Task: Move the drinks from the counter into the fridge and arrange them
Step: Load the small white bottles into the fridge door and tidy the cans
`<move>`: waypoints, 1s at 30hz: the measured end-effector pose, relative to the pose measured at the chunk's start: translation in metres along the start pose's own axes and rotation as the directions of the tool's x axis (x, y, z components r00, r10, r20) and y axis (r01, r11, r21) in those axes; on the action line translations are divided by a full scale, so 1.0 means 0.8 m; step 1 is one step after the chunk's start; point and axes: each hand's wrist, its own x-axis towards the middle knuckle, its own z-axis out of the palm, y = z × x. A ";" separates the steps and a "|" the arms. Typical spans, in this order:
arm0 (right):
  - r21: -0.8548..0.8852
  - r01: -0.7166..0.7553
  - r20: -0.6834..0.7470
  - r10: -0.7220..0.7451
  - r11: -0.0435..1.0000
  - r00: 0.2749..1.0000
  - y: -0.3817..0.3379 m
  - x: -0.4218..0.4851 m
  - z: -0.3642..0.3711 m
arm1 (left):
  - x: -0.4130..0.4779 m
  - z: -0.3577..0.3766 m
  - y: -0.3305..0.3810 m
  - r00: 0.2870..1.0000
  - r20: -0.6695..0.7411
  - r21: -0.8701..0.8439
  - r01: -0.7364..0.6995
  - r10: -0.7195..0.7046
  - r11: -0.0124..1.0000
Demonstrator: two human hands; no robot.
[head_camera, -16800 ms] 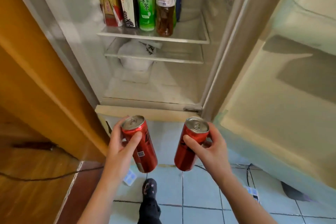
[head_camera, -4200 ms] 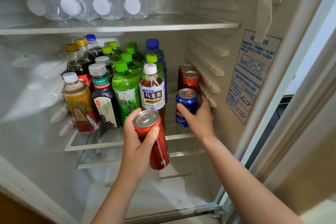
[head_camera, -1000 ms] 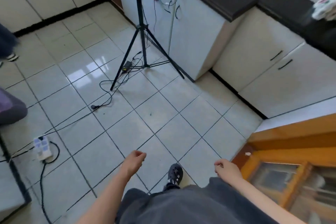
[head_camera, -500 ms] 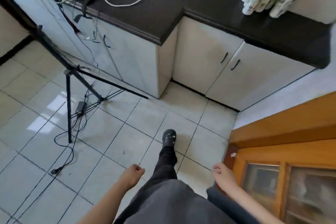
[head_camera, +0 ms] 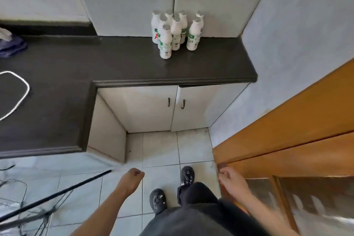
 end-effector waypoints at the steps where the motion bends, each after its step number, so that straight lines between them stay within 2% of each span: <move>1: 0.035 -0.012 0.009 0.011 0.999 1.000 -0.011 0.009 -0.003 | 0.013 -0.008 0.018 1.000 0.003 -0.002 -0.026 0.026 1.000; 3: 0.080 -0.004 0.018 0.003 0.997 1.000 -0.033 0.033 -0.013 | 0.037 -0.023 0.057 0.997 -0.013 -0.051 -0.073 0.073 0.996; 5: 0.109 0.038 0.007 -0.039 0.993 0.999 -0.062 0.062 -0.027 | 0.060 -0.038 0.097 0.991 -0.088 -0.164 -0.113 0.099 0.980; 8: 0.146 0.133 -0.029 -0.130 0.980 0.991 -0.126 0.115 -0.063 | 0.092 -0.073 0.169 0.970 -0.201 -0.306 -0.196 0.137 0.932; 13: 0.224 0.328 -0.142 -0.302 0.918 0.943 -0.242 0.201 -0.137 | 0.129 -0.137 0.286 0.900 -0.400 -0.413 -0.347 0.174 0.842; 16: 0.231 0.441 -0.259 -0.382 0.867 0.887 -0.306 0.248 -0.181 | 0.145 -0.166 0.349 0.835 -0.516 -0.428 -0.442 0.188 0.788; 20: 0.246 0.524 -0.325 -0.440 0.816 0.837 -0.384 0.303 -0.223 | 0.171 -0.193 0.417 0.767 -0.611 -0.403 -0.512 0.193 0.758; 24: 0.225 0.550 -0.379 -0.448 0.804 0.810 -0.437 0.338 -0.237 | 0.196 -0.209 0.453 0.745 -0.638 -0.380 -0.526 0.196 0.761; 30: 0.100 0.568 -0.460 -0.468 0.817 0.755 -0.481 0.373 -0.242 | 0.233 -0.222 0.483 0.726 -0.623 -0.310 -0.570 0.290 0.761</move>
